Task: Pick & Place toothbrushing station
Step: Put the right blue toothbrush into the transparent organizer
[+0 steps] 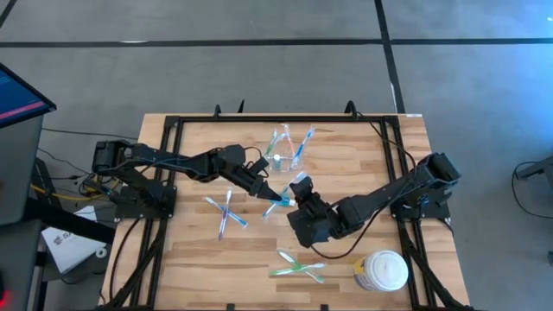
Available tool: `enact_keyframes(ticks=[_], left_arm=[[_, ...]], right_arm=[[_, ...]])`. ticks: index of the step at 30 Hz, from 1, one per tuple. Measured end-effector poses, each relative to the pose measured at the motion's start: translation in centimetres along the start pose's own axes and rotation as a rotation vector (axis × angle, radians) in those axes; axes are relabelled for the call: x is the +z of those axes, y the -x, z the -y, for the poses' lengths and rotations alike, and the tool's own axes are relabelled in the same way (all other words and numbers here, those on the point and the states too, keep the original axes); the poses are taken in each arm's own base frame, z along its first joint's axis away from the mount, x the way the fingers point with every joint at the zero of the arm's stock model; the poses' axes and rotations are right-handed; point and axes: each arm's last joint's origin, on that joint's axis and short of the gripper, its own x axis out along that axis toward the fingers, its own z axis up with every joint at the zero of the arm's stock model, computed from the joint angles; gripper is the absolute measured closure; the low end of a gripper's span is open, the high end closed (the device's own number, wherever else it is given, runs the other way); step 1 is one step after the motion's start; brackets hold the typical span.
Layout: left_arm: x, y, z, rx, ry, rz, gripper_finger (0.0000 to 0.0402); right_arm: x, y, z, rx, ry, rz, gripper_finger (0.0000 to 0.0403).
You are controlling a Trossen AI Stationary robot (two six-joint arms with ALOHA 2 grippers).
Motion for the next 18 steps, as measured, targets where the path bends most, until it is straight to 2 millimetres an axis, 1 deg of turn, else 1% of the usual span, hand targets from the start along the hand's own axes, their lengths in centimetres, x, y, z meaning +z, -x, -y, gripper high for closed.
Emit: enact_keyframes(ticks=[8,18], left_arm=[[0.0,0.0,0.0,0.001,-0.002,0.002,0.0314],[0.01,0.0,0.0,0.002,-0.024,0.003,0.0314]], right_arm=[[0.01,0.05,0.01,-0.008,0.01,-0.004,0.0403],[-0.03,-0.43,0.3,-0.014,-0.01,-0.011,0.0403]])
